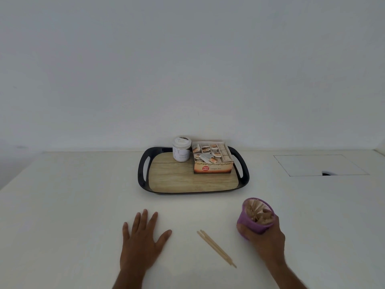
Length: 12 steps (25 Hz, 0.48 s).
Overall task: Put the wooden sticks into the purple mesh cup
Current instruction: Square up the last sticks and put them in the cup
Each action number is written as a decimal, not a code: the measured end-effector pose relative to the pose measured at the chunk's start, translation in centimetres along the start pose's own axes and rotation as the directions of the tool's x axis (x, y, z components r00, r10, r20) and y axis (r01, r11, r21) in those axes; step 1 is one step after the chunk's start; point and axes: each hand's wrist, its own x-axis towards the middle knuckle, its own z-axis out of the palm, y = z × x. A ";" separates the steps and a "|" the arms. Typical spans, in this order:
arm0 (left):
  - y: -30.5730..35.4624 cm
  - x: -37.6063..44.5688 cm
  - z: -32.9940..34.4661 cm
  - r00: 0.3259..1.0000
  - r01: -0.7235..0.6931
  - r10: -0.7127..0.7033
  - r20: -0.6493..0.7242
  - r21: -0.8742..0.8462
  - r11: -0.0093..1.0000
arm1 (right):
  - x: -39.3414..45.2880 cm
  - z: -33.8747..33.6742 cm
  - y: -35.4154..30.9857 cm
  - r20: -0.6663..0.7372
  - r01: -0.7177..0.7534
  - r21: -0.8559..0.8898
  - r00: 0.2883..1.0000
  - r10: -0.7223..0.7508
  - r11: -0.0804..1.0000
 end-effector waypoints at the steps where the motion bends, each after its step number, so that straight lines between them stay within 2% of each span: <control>1: -0.1 0.0 0.0 1.000 0.001 -0.001 -0.001 -0.001 1.000 | 0.1 0.0 0.0 0.022 0.005 -0.021 1.000 -0.004 1.000; 12: 0.0 0.0 -0.3 1.000 0.005 -0.005 0.021 -0.002 1.000 | 0.1 -0.4 0.3 0.119 0.015 -0.043 0.993 -0.009 0.999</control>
